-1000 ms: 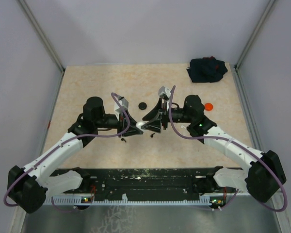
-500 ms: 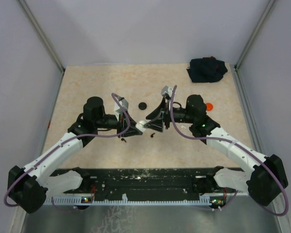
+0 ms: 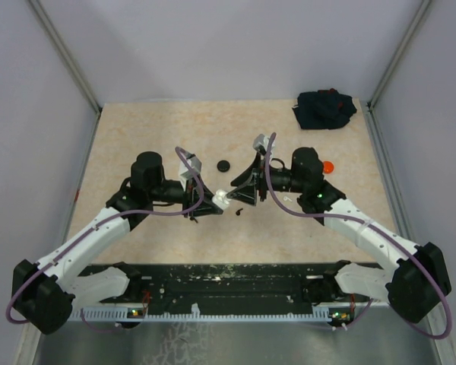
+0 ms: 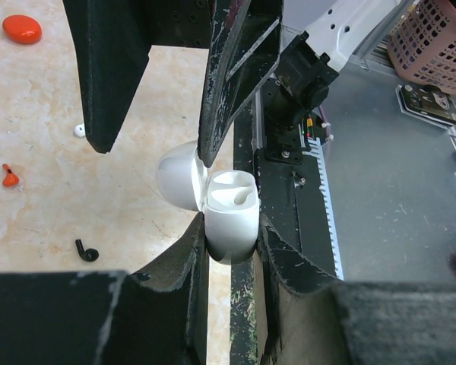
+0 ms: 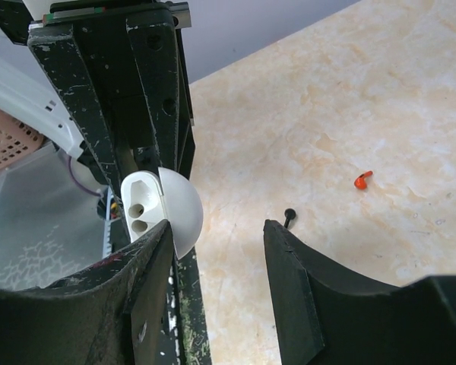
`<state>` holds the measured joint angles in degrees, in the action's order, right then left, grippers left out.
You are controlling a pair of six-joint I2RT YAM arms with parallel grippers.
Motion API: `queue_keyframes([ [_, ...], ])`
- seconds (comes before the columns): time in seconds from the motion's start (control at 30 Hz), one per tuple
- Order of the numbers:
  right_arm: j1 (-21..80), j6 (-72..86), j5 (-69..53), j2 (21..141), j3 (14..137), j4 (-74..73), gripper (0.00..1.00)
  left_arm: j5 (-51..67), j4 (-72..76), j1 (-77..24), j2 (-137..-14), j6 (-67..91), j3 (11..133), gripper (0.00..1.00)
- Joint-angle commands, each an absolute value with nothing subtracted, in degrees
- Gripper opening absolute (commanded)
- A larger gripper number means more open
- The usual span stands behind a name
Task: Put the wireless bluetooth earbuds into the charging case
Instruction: Open the charging case.
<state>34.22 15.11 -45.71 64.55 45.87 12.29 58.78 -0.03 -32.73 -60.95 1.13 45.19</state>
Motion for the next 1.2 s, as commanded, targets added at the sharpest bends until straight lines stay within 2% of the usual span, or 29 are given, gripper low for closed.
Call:
queue_keyframes([
  [0.0,33.9,13.4,-46.9,64.3,49.2,13.5,0.51,60.8,0.7,-32.7,-60.6,0.1,46.8,0.00],
  [0.4,36.2,12.6,-49.9,66.5,50.7,14.2,0.49,61.6,1.0,-32.7,-61.5,0.3,47.1,0.00],
  [0.53,36.5,11.3,-50.1,66.3,51.2,12.8,0.45,61.5,1.0,-32.7,-61.2,0.3,47.1,0.00],
  [0.63,36.7,10.5,-50.5,66.3,51.7,11.5,0.38,61.3,1.0,-32.7,-61.0,0.2,47.1,0.02],
  [0.87,37.4,4.1,-48.7,65.7,55.1,2.8,0.17,60.8,0.7,-32.7,-61.2,0.4,47.1,0.21],
  [1.0,38.4,-0.9,-44.6,64.7,57.8,-4.4,0.14,60.5,0.3,-32.7,-61.2,0.1,47.1,0.36],
  [1.17,40.6,-5.9,-37.9,63.8,60.9,-12.0,0.12,59.7,0.7,-32.7,-60.8,0.8,46.7,0.51],
])
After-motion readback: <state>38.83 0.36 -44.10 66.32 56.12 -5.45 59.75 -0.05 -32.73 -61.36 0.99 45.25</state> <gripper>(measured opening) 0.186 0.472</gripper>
